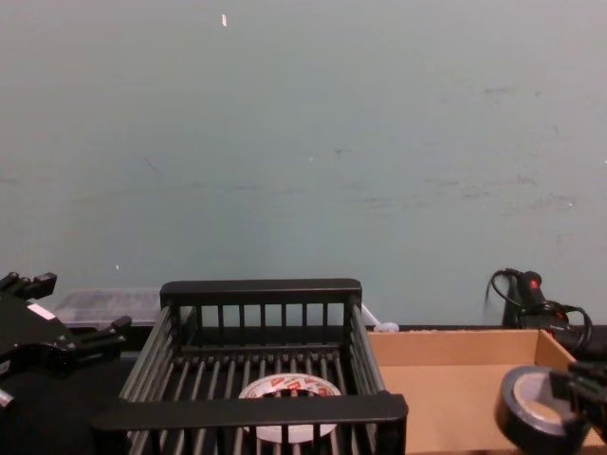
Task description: Pick up the white tape and place it into the black box , Pick up the silver tape and place it into the brown box.
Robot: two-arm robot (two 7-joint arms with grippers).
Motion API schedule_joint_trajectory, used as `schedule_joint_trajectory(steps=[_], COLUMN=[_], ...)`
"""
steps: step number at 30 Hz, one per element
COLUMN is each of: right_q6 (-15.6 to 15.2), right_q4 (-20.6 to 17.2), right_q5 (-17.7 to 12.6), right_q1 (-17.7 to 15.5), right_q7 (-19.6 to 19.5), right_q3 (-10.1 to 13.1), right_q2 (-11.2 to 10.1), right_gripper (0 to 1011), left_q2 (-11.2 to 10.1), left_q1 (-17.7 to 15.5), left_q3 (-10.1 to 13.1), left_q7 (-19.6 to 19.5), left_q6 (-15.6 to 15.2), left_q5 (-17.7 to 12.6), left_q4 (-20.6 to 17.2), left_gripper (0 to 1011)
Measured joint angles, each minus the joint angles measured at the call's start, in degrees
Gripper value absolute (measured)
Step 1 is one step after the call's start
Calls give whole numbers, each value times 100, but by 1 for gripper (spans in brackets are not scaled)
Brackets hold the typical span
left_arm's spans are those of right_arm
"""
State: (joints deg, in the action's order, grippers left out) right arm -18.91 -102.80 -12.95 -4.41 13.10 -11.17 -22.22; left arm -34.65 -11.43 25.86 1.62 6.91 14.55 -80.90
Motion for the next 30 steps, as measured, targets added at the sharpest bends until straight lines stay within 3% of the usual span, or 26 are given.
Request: schedule_joint_trajectory(steps=[11,18,30], right_q6=[-36,-65,-6], right_q4=[311,715,1503], right_q5=[27,89,215], right_q1=[337,661,1280], right_q7=[-29,-117,49], right_q3=[79,96,-21], right_q2=[189,384,501], right_gripper=[148,148,148], left_q2=[0,0,0], left_q1=[0,0,0], left_q3=[0,0,0], left_q7=[0,0,0], left_q6=[0,0,0], left_q5=[0,0,0], left_q4=[0,0,0], left_gripper=[1001,1001,1001])
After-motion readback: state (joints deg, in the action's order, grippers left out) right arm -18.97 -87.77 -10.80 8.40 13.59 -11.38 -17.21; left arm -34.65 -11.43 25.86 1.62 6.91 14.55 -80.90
